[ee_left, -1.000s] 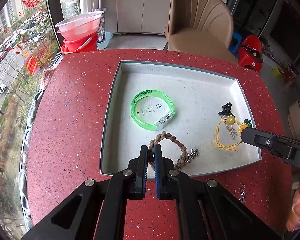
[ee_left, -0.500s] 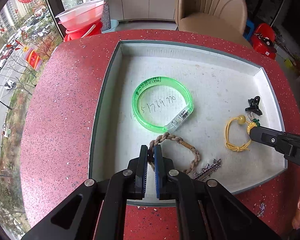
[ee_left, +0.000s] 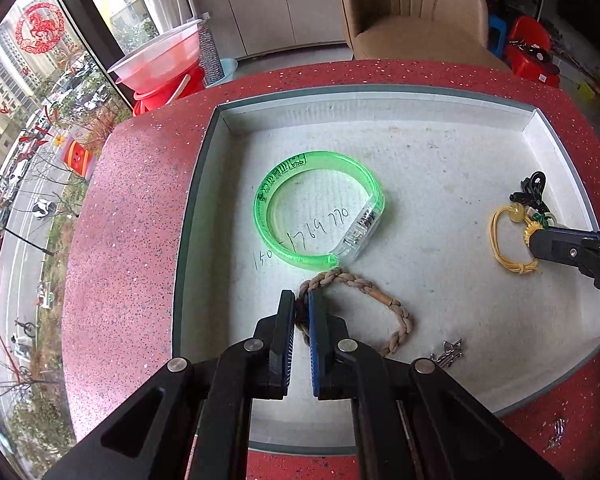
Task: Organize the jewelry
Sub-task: 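Open the right gripper to drop the yellow bracelet while the left releases the rope bracelet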
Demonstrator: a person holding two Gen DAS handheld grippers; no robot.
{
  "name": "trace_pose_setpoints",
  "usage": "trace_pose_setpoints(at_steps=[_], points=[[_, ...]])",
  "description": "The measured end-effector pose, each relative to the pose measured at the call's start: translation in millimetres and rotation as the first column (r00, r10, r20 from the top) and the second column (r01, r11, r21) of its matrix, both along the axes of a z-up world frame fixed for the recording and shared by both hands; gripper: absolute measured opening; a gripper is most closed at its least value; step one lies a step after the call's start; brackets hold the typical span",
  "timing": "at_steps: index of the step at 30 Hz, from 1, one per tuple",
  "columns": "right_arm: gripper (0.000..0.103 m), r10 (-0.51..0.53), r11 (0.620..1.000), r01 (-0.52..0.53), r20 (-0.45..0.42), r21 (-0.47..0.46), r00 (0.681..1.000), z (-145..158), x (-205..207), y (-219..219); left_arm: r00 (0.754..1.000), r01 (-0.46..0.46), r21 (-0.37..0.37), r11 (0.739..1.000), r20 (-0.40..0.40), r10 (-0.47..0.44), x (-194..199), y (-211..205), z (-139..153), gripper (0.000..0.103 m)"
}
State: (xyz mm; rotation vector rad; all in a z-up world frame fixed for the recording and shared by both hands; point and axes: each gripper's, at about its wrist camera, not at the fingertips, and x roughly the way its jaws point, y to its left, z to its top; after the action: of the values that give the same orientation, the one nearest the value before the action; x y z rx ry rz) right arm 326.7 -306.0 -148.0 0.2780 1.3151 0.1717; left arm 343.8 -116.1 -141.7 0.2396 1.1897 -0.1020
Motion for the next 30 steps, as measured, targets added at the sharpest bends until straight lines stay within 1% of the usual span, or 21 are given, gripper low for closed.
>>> trace_pose_setpoints(at_steps=[2,4,6,13,19,24,30], points=[[0.02,-0.002,1.0,0.003,-0.01,0.018,1.0,0,-1,-2,1.0,-0.007,-0.005,1.0,-0.006,0.007,-1,1,0,0.025],[0.036,-0.007,0.999,0.007,-0.008,0.032,1.0,2,-3,-3,1.0,-0.021,-0.016,1.0,-0.004,0.021,-4,3,3,0.025],[0.043,-0.014,0.999,0.014,0.003,0.038,1.0,6,-9,-5,1.0,-0.027,-0.026,0.999,0.006,0.027,-6,7,6,0.025],[0.043,-0.042,0.996,0.041,0.018,0.074,0.999,17,-21,-7,0.999,-0.023,-0.045,0.999,0.023,0.024,-11,10,18,0.025],[0.048,-0.052,0.995,0.049,0.033,0.09,0.998,28,-30,-8,0.999,-0.02,-0.062,0.998,0.038,0.022,-13,15,25,0.025],[0.049,-0.058,0.994,0.055,0.032,0.095,0.998,31,-37,-4,0.999,-0.034,-0.09,0.995,0.01,0.035,-11,19,23,0.025],[0.049,-0.057,0.995,0.053,0.041,0.09,0.998,37,-44,-4,0.999,-0.043,-0.109,0.993,-0.001,0.043,-10,21,18,0.025]])
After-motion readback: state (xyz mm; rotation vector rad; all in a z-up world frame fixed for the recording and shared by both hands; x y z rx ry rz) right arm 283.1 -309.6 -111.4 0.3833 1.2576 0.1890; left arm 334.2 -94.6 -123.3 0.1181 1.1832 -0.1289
